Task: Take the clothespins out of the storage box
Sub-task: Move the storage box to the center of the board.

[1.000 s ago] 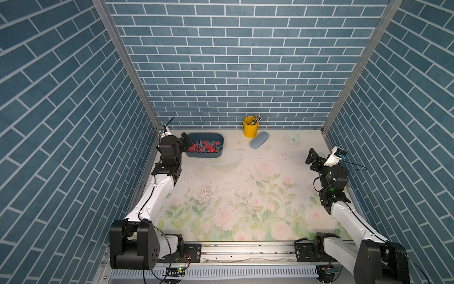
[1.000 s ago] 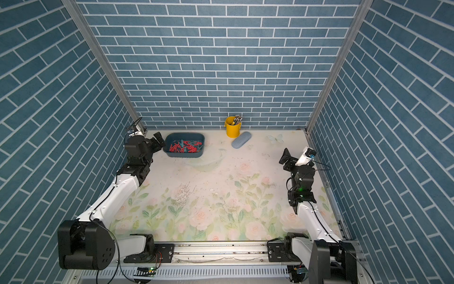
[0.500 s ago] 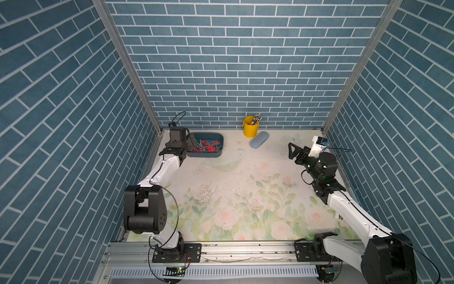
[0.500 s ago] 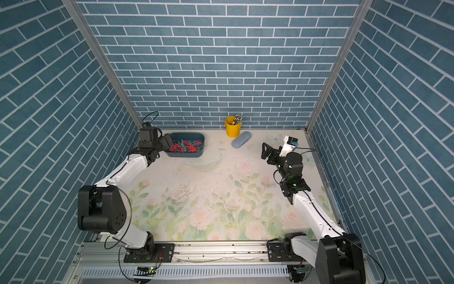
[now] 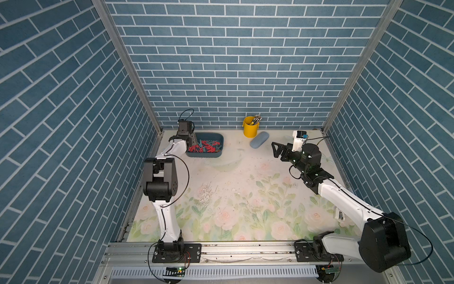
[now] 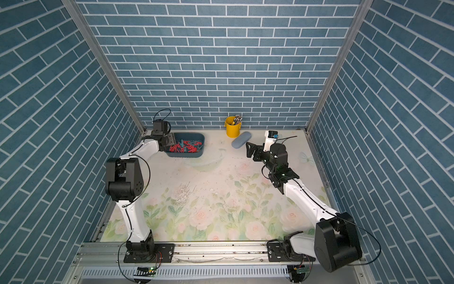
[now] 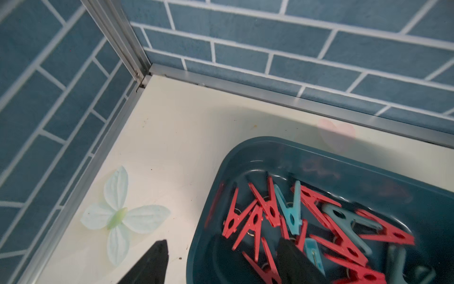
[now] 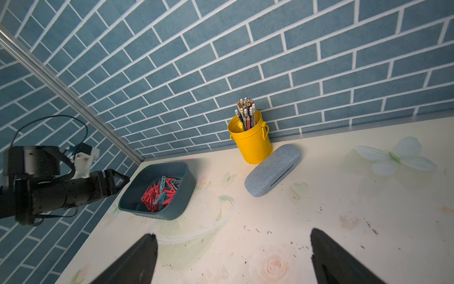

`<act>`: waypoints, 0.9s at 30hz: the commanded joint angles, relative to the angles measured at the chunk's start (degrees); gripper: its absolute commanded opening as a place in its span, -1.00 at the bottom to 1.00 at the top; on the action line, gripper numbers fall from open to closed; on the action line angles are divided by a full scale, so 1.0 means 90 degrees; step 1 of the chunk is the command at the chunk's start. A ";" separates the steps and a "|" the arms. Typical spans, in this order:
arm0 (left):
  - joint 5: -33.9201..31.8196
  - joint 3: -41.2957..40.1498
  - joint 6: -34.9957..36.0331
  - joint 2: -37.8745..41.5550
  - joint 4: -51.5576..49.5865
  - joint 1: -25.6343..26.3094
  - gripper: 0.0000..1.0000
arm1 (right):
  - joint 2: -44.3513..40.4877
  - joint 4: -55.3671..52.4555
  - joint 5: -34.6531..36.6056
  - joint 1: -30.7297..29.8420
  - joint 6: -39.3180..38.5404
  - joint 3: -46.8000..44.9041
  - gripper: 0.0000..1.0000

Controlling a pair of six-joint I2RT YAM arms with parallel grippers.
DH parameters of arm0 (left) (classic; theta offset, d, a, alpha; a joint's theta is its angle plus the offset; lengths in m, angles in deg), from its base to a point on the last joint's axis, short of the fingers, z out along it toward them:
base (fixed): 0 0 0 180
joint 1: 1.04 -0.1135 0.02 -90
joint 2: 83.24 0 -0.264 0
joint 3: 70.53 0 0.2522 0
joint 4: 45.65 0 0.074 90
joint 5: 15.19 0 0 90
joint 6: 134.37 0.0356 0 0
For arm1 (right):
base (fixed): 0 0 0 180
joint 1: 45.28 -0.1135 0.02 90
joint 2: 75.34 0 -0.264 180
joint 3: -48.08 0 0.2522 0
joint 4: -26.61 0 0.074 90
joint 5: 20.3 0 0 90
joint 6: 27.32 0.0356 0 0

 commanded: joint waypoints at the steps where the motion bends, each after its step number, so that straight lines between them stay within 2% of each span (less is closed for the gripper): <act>1: 0.0163 0.0361 0.0096 -0.0379 -0.0381 -0.0246 0.39 | 0.0114 -0.0148 -0.0100 -0.0145 -0.0266 0.0216 0.99; 6: 0.0398 0.0853 0.0225 -0.0960 -0.0496 -0.0323 -0.04 | 0.0261 -0.0258 -0.0054 -0.0315 -0.0277 0.0255 0.99; 8: 0.0440 0.1075 0.0225 -0.1169 -0.0600 -0.0323 -0.12 | 0.0303 -0.0285 -0.0052 -0.0359 -0.0276 0.0303 0.99; 10: 0.0516 0.1238 0.0225 -0.1340 -0.0671 -0.0323 -0.35 | 0.0332 -0.0332 -0.0023 -0.0395 -0.0295 0.0360 0.99; 17: 0.0666 0.1097 0.0162 -0.1329 -0.0666 -0.0306 -0.80 | 0.0347 -0.0382 0.0027 -0.0436 -0.0336 0.0399 0.99; 27: 0.0707 -0.0605 -0.0073 0.0037 -0.0200 0.0141 -0.88 | 0.0430 -0.0039 -0.0156 -0.0515 -0.0200 0.0191 0.99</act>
